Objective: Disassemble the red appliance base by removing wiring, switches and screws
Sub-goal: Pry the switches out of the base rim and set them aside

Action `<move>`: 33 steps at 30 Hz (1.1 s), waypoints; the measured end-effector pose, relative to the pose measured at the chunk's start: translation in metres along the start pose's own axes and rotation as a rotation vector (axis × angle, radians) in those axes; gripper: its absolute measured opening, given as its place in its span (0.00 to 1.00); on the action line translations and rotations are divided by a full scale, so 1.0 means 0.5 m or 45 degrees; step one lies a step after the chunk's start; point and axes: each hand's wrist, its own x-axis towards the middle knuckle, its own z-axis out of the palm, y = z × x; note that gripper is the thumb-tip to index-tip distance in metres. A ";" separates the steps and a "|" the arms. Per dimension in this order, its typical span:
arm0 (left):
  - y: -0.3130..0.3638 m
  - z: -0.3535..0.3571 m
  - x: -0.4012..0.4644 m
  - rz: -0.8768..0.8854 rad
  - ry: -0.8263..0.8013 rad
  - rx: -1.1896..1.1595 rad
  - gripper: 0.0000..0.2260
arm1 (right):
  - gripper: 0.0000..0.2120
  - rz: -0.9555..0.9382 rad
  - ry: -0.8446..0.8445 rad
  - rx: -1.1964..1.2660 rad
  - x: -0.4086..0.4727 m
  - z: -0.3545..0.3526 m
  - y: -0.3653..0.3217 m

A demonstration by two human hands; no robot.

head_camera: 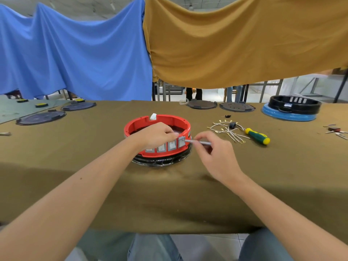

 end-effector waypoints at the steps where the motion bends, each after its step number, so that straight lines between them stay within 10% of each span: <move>1: 0.000 0.000 -0.003 0.003 -0.003 -0.003 0.16 | 0.02 0.020 0.008 0.061 0.013 -0.007 -0.002; 24: 0.001 0.003 -0.018 -0.033 0.005 -0.105 0.18 | 0.20 -0.028 -1.119 -0.411 0.293 0.004 -0.109; 33: 0.002 0.007 -0.020 0.024 0.038 -0.033 0.19 | 0.15 -0.141 -0.821 -0.355 0.253 0.008 -0.081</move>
